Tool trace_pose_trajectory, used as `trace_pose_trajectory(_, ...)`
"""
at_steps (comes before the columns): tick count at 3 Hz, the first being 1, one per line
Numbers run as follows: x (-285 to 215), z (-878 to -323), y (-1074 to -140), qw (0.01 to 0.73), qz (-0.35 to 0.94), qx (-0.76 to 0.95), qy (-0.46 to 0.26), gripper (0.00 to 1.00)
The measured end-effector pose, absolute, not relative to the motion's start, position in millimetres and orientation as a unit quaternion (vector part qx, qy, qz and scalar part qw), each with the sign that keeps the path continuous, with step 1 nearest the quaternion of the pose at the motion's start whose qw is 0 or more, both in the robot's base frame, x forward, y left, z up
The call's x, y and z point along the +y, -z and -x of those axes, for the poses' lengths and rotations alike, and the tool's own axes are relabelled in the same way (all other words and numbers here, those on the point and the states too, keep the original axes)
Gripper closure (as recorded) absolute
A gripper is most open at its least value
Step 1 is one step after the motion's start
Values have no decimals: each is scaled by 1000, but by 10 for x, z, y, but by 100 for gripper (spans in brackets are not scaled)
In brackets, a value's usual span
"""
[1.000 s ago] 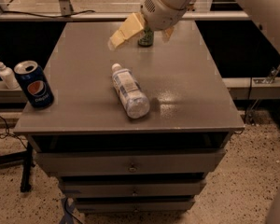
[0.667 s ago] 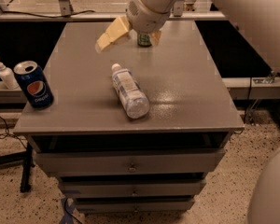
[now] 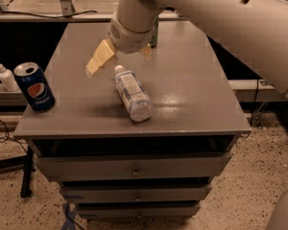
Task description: Place blue plastic bottle upright
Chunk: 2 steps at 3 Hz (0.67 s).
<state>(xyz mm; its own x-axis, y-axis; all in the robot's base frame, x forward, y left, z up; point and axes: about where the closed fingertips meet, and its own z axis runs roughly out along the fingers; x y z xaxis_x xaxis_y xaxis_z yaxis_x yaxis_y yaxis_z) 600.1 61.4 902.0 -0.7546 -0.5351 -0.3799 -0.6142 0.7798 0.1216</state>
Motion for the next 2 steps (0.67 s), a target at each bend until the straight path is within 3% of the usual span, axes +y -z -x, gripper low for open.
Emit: trace_pose_trajectory(2,626,-5826,-8657,154,348,921,-86,0)
